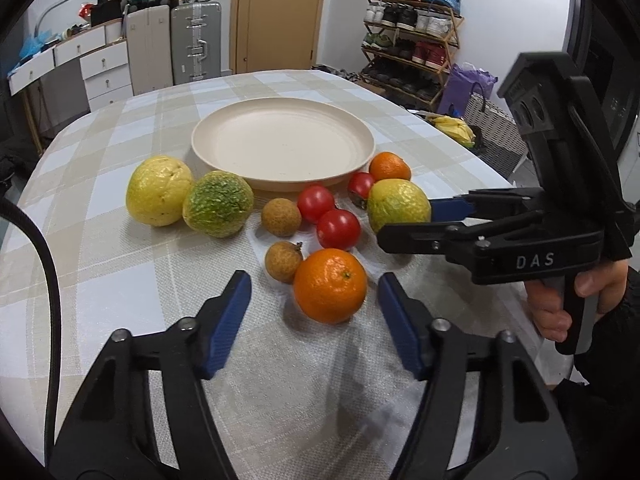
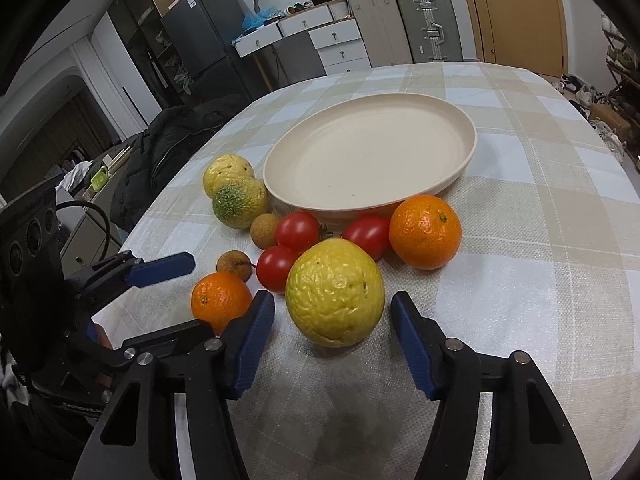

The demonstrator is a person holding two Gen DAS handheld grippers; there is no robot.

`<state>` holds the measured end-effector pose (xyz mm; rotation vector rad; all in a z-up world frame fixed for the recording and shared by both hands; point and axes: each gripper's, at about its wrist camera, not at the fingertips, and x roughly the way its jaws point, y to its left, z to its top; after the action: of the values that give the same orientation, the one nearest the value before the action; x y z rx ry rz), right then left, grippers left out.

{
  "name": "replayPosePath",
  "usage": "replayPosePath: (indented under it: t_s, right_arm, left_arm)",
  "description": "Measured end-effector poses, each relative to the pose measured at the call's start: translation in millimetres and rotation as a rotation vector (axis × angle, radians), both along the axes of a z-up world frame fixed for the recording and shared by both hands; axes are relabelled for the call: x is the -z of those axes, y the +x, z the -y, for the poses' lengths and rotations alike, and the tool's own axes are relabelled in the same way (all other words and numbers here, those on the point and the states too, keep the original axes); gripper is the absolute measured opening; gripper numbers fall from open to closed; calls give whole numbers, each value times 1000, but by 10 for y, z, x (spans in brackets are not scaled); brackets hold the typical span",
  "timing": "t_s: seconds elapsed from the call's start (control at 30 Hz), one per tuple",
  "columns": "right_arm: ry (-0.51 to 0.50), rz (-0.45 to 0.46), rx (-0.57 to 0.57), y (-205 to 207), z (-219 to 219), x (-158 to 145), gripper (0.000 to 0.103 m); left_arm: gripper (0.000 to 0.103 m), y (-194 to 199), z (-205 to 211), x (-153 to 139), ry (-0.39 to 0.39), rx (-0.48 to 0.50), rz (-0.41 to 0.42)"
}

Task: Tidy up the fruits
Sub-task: 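Grasp the yellow bumpy citron with the right tool while the left tool grasps a mandarin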

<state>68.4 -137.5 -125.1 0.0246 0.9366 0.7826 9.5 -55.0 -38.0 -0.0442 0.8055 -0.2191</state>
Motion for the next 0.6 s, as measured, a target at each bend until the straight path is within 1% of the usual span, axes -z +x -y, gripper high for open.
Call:
replayPosePath:
  t_s: [0.07, 0.13, 0.3, 0.33, 0.5, 0.6]
  right_arm:
    - [-4, -1, 7, 6, 6, 8, 50]
    - [-8, 4, 6, 1, 4, 11, 48]
    - [2, 6, 9, -3, 27, 20, 48]
    - [9, 7, 9, -2, 36, 16, 48]
    - [24, 0, 1, 9, 50, 11, 48]
    - [21, 13, -3, -21, 38, 0, 48]
  left_arm:
    - [54, -5, 24, 4, -5, 22, 1]
    - [53, -6, 33, 12, -8, 40, -7]
    - [50, 13, 43, 25, -29, 68, -25]
    - [47, 12, 44, 22, -31, 68, -22]
    - [46, 35, 66, 32, -10, 62, -26]
    - [46, 84, 82, 74, 1, 56, -55]
